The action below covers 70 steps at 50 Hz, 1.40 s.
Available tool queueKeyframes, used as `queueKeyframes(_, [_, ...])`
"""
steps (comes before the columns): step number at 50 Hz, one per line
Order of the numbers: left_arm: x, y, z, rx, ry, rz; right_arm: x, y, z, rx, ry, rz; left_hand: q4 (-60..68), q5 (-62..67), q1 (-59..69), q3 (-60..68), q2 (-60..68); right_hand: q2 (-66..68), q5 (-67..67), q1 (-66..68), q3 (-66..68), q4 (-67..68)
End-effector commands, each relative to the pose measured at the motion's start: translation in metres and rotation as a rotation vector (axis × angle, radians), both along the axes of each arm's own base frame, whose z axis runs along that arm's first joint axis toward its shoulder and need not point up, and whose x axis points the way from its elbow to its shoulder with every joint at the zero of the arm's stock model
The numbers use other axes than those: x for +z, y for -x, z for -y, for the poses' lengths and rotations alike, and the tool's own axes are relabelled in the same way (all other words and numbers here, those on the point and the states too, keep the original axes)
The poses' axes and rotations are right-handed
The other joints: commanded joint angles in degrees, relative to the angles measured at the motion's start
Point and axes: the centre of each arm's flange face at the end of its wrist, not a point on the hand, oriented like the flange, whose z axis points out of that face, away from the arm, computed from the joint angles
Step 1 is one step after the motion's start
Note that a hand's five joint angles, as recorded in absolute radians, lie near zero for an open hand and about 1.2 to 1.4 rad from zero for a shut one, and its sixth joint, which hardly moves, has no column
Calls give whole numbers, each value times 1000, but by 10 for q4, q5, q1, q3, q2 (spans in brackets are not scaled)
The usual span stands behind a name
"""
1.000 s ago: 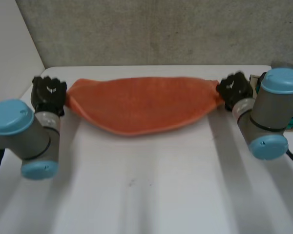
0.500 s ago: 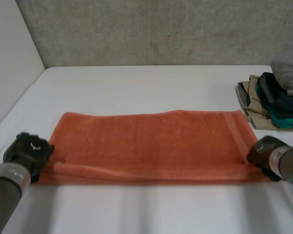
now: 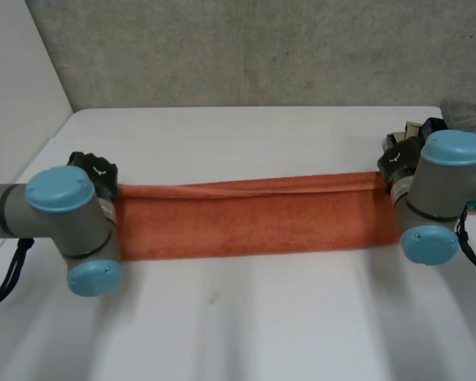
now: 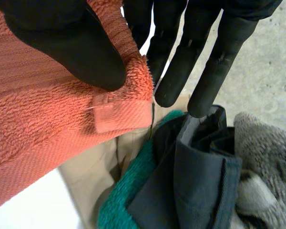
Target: Fold the laundry.
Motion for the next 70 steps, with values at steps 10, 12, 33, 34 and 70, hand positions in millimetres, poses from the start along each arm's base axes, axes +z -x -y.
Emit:
queueKeyframes(10, [27,38,-9,-102,146,-56,28,-5,-7,-19,75,80,-513,-504,-484,-510,-511,-492,-505,-461,-496,-498])
queueKeyframes(12, [34,35,-8,-96,158,-60,39,-1,-10,-23,80,133,-510,-501,-481,-507,-508,-492,-505,-461,-496,-498])
queueKeyframes(33, [4,39,2,-277,39,-27,16,5,-7,151,-206,327,-512,-502,-482,-509,-510,-492,-505,-461,-496,-498])
queueKeyframes(34, [2,40,4,-277,35,-24,13,5,-5,149,-208,327,-512,-502,-482,-509,-510,-492,-505,-461,-496,-498])
queueKeyframes(70, [34,33,65,-248,282,-86,41,-1,55,136,206,517,-485,-475,-456,-482,-483,-492,-505,-461,-496,-498])
